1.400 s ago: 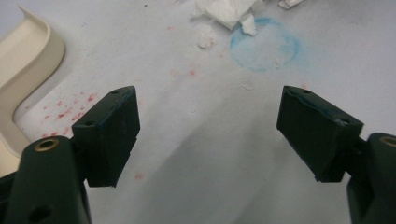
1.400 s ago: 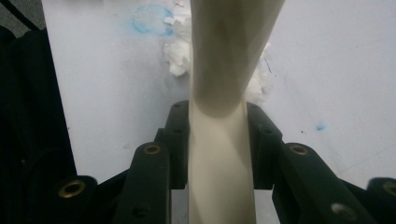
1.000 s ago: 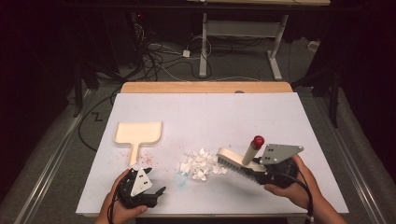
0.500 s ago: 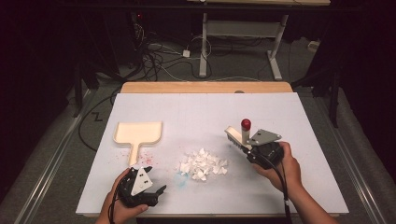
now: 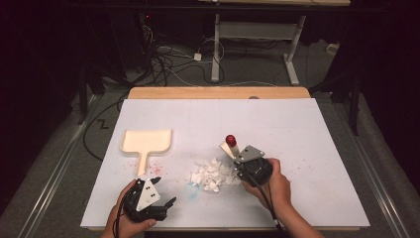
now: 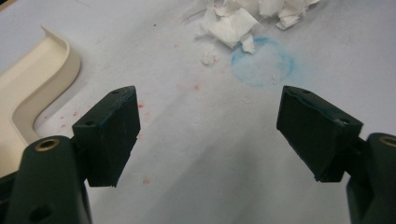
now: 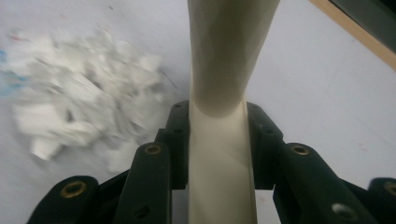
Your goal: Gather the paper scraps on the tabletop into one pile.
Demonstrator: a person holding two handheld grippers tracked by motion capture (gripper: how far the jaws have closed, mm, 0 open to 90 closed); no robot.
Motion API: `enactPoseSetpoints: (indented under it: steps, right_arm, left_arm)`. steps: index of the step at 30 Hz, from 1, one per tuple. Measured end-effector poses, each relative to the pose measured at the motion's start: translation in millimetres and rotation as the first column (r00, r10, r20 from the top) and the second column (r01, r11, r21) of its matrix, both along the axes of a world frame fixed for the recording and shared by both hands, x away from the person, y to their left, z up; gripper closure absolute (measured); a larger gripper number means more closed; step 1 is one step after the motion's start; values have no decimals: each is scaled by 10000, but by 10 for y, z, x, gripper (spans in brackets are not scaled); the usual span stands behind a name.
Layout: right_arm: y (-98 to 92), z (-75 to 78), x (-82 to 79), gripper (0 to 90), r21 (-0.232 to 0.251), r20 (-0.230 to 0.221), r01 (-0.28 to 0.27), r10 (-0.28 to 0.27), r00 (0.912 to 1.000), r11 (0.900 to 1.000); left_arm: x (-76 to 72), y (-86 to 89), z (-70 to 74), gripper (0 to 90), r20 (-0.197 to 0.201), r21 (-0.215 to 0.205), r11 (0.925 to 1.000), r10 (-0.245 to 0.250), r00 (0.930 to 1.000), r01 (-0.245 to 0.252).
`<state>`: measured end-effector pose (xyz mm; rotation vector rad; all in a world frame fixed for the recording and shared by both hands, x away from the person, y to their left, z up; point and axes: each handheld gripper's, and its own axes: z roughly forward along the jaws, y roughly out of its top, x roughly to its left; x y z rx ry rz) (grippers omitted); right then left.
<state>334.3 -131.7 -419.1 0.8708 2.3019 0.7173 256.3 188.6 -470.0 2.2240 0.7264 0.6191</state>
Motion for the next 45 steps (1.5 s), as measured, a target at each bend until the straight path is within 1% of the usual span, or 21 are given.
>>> enactPoseSetpoints:
  steps: [1,2,4,6,7,8,10,11,16,20,23,27,29,30,34,35,37,38,41,44,45]
  right_arm:
    - [0,0,0,677,0,0,0,0,10000,10000]
    - [85,-10,-44,677,342,-27,103,-102,9999,9994]
    - [157,-19,-70,676,560,-65,249,-246,9997,9981]
    - [184,-23,-77,676,643,-8,313,-313,9995,9974]
    - [214,-23,-84,677,867,30,371,-375,9993,9955]
    - [290,-27,-100,677,1293,-70,341,-335,9994,9910]
    - [333,-35,-109,677,1303,34,324,-331,9994,9909]
    - [400,-50,-120,676,1549,-38,285,-283,9996,9875]
    - [508,-60,-145,677,1580,97,109,-126,9999,9874]
    - [525,-19,-154,678,1964,-115,-58,82,9999,9805]
    - [543,-18,-160,677,1904,25,-248,248,9997,9814]
    - [519,4,-132,677,1925,37,-262,260,9997,9809]
    - [468,52,-100,678,2029,125,-222,200,9997,9790]
    - [423,105,-77,678,1988,333,-288,226,9992,9796]
    - [357,185,-52,678,2001,534,-340,237,9983,9792]
    - [326,216,-43,678,2100,594,-351,231,9980,9771]
    - [257,271,-25,678,2436,587,-401,266,9979,9690]
    - [231,291,-22,678,2593,611,-441,292,9977,9648]
    - [192,330,-30,677,2710,611,-488,335,9976,9613]
    - [58,394,-87,678,2655,302,-905,856,9959,9599]
    - [58,394,-87,678,2655,302,-905,856,9959,9599]
  left_arm:
    - [0,0,0,208,0,0,10000,0,10000,0]
    - [3,6,-4,209,-33,19,10000,-14,10000,14]
    - [9,24,-3,208,-22,-30,10000,-30,10000,30]
    - [12,26,-4,208,-17,-98,10000,-14,10000,14]
    - [18,25,-5,208,-21,-92,10000,-31,10000,31]
    - [25,21,-8,209,-28,-33,10000,-49,10000,49]
    - [35,8,-15,208,-61,6,10000,-83,9999,83]
    - [40,4,-15,208,-68,2,10000,-96,9999,97]
    - [44,-19,-18,208,-93,65,9999,-135,9999,136]
    - [47,-15,-23,208,-125,114,9999,-115,9999,116]
    - [39,-9,-20,208,-105,75,9999,-104,9999,104]
    - [35,9,-18,208,-84,35,10000,-46,10000,46]
    - [39,10,-21,208,-126,26,10000,-19,9999,19]
    - [40,7,-23,208,-137,62,10000,-36,9999,36]
    - [44,-4,-30,208,-172,102,9999,-29,9998,31]
    - [45,-5,-32,208,-192,98,9999,-31,9998,33]
    - [48,-9,-37,208,-209,142,9999,-26,9998,29]
    - [44,-12,-42,208,-328,116,9999,13,9995,-9]
    - [49,-11,-41,208,-238,161,9999,4,9997,0]
    - [36,-9,-42,208,-339,113,9999,43,9994,-39]
    - [33,-3,-41,208,-335,114,9999,39,9994,-36]
